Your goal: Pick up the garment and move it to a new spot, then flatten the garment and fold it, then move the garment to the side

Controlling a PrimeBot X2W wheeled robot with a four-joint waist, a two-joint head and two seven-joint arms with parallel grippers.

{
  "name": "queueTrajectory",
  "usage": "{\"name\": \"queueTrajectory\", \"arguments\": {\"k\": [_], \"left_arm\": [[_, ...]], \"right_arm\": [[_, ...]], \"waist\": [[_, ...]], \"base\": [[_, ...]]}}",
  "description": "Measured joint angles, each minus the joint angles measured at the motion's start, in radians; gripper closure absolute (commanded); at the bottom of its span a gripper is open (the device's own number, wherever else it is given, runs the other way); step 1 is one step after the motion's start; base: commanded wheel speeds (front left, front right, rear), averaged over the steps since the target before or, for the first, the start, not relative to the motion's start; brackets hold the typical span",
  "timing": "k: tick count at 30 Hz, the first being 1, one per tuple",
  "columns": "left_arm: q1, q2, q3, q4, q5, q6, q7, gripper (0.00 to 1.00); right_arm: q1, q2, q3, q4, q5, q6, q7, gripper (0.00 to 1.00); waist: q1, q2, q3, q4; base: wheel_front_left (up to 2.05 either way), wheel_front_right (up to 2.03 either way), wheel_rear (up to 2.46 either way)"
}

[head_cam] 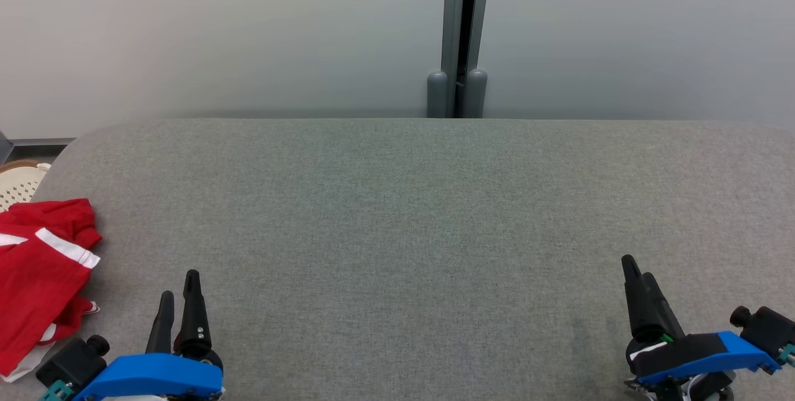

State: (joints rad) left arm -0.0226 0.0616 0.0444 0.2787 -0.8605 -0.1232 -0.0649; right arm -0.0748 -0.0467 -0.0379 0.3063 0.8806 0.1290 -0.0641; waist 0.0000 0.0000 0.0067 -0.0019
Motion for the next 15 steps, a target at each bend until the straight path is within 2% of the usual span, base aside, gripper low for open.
{"name": "queueTrajectory", "arguments": {"k": [15], "left_arm": [[0.021,0.016,-0.035,-0.006,0.221,0.027,-0.044,0.00]], "right_arm": [[0.013,0.000,0.003,0.004,-0.237,0.000,-0.045,0.00]], "waist": [[0.0000,0.0000,-0.005,-0.001]], "base": [[0.00,0.00,0.00]]}}
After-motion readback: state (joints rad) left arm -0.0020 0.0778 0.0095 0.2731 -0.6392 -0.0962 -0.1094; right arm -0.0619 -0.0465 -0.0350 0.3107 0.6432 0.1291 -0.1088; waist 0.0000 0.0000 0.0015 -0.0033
